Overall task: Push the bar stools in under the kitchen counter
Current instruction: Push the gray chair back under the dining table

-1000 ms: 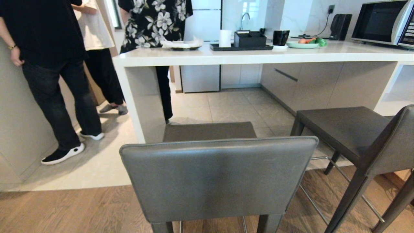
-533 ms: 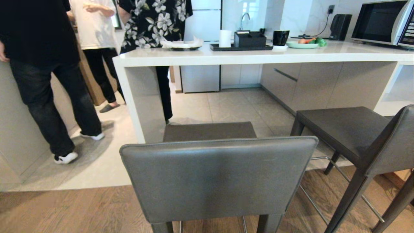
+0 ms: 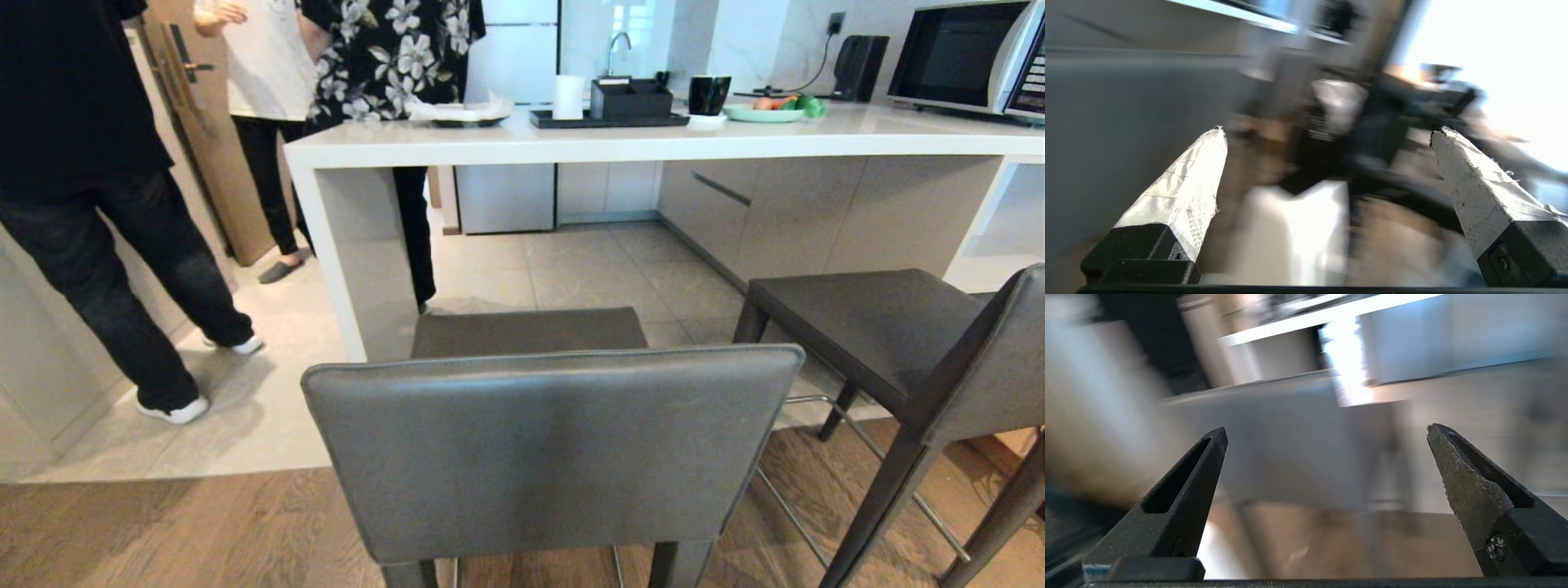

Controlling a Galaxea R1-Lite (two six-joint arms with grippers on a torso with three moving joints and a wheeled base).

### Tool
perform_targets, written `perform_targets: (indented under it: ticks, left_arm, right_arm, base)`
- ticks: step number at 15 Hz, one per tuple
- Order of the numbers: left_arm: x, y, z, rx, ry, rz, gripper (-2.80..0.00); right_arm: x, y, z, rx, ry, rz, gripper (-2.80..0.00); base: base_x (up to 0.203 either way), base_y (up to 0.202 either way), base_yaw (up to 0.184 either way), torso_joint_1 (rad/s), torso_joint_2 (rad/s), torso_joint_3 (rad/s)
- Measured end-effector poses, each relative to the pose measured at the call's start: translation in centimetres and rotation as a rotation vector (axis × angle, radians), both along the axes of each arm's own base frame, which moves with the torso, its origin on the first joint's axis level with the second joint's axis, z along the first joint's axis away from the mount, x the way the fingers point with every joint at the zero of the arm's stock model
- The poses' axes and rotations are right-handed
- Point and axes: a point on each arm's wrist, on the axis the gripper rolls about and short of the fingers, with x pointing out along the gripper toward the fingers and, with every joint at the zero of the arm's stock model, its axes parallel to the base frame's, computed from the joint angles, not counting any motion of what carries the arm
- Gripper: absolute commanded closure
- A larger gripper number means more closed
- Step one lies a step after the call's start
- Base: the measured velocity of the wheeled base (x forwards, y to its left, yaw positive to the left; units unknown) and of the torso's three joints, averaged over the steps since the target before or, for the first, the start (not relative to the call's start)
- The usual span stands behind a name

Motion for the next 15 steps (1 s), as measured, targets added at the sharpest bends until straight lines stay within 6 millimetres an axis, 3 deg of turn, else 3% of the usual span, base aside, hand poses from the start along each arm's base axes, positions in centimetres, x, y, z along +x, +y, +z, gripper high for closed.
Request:
perform_targets:
  ticks: [3, 5, 8, 15]
  left_arm:
    - [1.9, 0.5, -2.8, 0.041, 0.017, 0.363, -2.80]
    - [3.3, 1.1, -5.2, 0.180, 0.043, 0.701, -2.80]
    - [4.9, 1.8, -8.3, 0.428, 0.055, 1.041, -2.80]
    - [6.4, 1.9, -11.4, 0.479, 0.066, 1.102, -2.80]
  right_arm:
    - [1.9, -0.5, -2.5, -0.080, 0.007, -0.265, -2.80]
    - [3.0, -0.8, -3.7, -0.139, -0.009, -0.420, -2.80]
    - [4.1, -0.9, -5.5, -0.188, 0.047, -0.450, -2.80]
    - [6.8, -0.9, -10.4, -0.381, 0.079, -0.471, -2.80]
  base:
    - [0.000, 0.000, 0.000, 0.000, 0.00, 0.000]
    - [0.000, 0.000, 0.000, 0.000, 0.00, 0.000]
    - [0.000, 0.000, 0.000, 0.000, 0.00, 0.000]
    - [0.000, 0.000, 0.000, 0.000, 0.00, 0.000]
